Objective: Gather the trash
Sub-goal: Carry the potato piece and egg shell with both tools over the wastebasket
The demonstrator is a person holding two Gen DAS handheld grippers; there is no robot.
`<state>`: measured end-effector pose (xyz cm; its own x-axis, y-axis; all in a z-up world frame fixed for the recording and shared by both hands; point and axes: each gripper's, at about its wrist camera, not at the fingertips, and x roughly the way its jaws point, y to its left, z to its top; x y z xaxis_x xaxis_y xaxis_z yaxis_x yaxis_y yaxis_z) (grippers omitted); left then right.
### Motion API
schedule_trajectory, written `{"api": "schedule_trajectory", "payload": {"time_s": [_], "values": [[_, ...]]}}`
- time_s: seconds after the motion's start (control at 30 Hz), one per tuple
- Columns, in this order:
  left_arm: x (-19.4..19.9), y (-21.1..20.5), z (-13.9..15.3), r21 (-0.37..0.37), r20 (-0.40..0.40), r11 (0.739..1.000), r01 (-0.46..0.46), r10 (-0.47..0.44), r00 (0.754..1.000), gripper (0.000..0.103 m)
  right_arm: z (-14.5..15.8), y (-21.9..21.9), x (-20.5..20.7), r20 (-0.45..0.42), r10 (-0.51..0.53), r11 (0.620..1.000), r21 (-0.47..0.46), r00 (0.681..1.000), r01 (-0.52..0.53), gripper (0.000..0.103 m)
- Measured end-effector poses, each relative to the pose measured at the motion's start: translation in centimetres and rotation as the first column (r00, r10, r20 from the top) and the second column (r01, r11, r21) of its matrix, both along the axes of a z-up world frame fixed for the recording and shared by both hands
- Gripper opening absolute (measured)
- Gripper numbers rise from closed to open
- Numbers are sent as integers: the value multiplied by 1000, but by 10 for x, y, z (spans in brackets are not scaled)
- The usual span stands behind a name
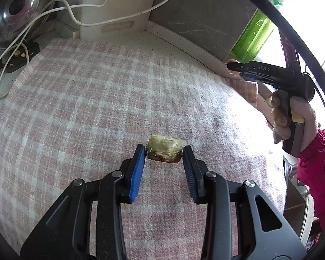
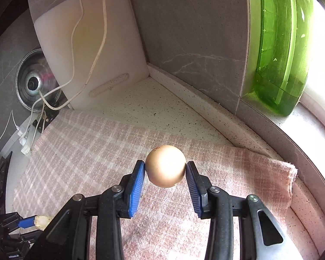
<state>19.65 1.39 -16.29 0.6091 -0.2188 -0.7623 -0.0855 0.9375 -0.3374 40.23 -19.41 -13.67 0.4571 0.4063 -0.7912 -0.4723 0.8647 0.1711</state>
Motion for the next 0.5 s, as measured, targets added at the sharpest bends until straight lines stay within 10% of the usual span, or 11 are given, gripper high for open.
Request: {"api": "schedule_trajectory", "payload": {"time_s": [0.5], "values": [[-65,31,15,14,33,1000,-7,7,999,34,37,13,-85,33,27,999,42,999,-29,40]]}}
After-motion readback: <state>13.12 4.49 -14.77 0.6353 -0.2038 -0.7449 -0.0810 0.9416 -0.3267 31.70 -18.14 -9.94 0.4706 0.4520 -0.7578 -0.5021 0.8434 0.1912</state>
